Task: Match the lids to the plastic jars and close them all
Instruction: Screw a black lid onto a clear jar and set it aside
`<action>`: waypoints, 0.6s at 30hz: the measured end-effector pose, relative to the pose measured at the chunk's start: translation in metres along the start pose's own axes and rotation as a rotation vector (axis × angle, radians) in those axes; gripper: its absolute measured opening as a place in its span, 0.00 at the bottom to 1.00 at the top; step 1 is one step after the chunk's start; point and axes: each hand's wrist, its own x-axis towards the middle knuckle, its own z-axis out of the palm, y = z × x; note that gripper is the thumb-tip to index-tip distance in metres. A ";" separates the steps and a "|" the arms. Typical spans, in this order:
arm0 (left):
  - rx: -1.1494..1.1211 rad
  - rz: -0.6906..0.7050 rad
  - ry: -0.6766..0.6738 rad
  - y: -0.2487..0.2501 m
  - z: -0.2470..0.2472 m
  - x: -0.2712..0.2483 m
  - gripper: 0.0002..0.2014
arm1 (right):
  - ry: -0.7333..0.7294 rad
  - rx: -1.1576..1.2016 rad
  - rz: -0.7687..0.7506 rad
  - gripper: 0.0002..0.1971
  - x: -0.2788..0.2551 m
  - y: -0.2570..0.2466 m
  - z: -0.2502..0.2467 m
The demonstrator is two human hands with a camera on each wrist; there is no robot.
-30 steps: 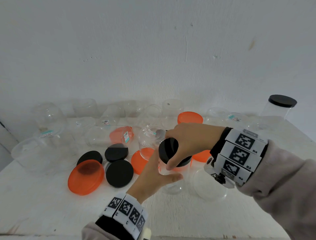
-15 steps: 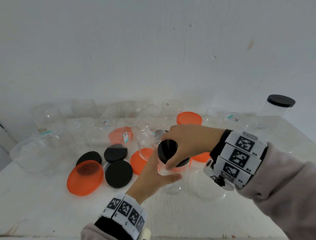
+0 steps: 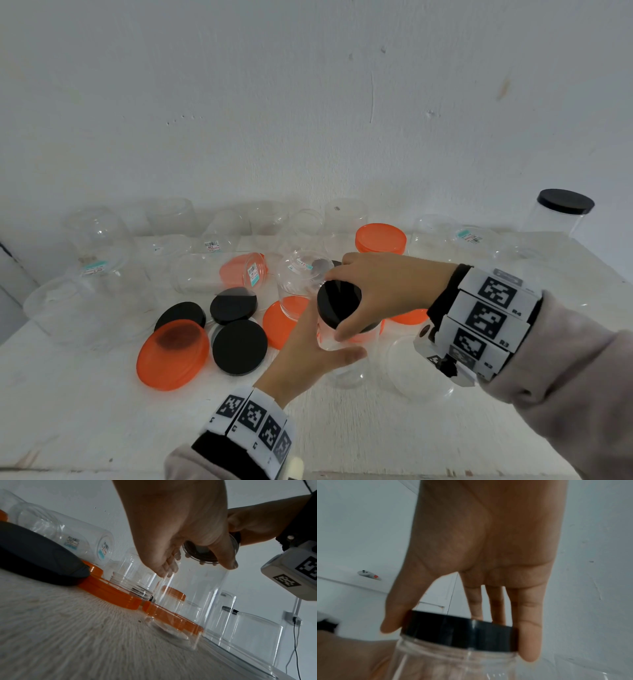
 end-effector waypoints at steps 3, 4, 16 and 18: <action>-0.004 -0.010 -0.007 0.000 0.000 -0.001 0.41 | 0.102 -0.116 0.040 0.36 0.000 -0.002 0.011; -0.007 -0.012 -0.006 0.000 0.000 -0.001 0.41 | 0.121 -0.125 0.043 0.36 -0.001 -0.002 0.013; -0.008 -0.007 -0.005 0.001 0.000 0.000 0.40 | 0.066 -0.016 0.039 0.34 -0.006 0.002 0.007; -0.009 -0.002 -0.010 0.001 0.001 -0.001 0.40 | 0.114 -0.063 0.080 0.37 -0.006 0.000 0.011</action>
